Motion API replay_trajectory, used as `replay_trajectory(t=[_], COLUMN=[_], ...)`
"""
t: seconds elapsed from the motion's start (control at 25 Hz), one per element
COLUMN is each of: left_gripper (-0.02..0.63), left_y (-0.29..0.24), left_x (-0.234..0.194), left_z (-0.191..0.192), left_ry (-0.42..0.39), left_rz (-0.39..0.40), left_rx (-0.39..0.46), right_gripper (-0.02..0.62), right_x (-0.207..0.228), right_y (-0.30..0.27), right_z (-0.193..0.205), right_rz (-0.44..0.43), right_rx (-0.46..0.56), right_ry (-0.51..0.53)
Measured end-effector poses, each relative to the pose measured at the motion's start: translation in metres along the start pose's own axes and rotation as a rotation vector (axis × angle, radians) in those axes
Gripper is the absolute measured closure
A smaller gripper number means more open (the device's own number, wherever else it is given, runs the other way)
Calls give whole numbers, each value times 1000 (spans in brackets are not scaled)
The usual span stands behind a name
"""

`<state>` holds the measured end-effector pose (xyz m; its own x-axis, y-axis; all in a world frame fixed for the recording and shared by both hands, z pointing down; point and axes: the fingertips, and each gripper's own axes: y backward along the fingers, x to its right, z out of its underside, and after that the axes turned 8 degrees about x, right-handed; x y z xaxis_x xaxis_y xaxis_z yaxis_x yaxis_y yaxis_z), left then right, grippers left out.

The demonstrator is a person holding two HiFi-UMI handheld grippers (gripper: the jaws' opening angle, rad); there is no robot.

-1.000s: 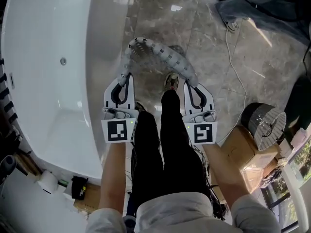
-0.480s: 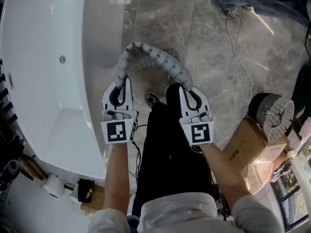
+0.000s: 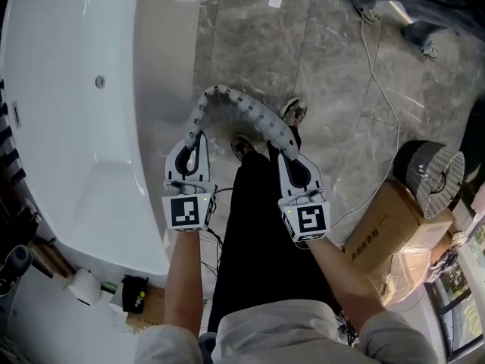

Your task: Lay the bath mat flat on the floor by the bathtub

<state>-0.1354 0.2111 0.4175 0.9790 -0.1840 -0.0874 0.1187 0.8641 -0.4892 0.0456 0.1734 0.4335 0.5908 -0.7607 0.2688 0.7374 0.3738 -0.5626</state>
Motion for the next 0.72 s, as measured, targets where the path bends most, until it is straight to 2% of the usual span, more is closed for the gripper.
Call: replay_trajectory(t=[0.16,0.28,0.36,0.56,0.72], left_gripper=[581,581,581,581,581], left_y=[-21,-59,-85,-136,-161], left_x=[-9,-10,-8,-13,-19], left_z=[15,32,41,46,46], left_ry=[-5,-3,-32,-86,-70], left_rz=[10,57,91,110,101], left_rx=[-10,0,-4,-17,-32], right_gripper=[571,571,571,571,571], right_x=[28,60,79,114,133], right_y=[-24,-54,-73,-115,-140], right_z=[4,12,16,15,12], right_rz=[36,58,69,61,43], right_rx=[-7,-20,-28,-29,-33], right_ry=[-9,-14,-9,46,52])
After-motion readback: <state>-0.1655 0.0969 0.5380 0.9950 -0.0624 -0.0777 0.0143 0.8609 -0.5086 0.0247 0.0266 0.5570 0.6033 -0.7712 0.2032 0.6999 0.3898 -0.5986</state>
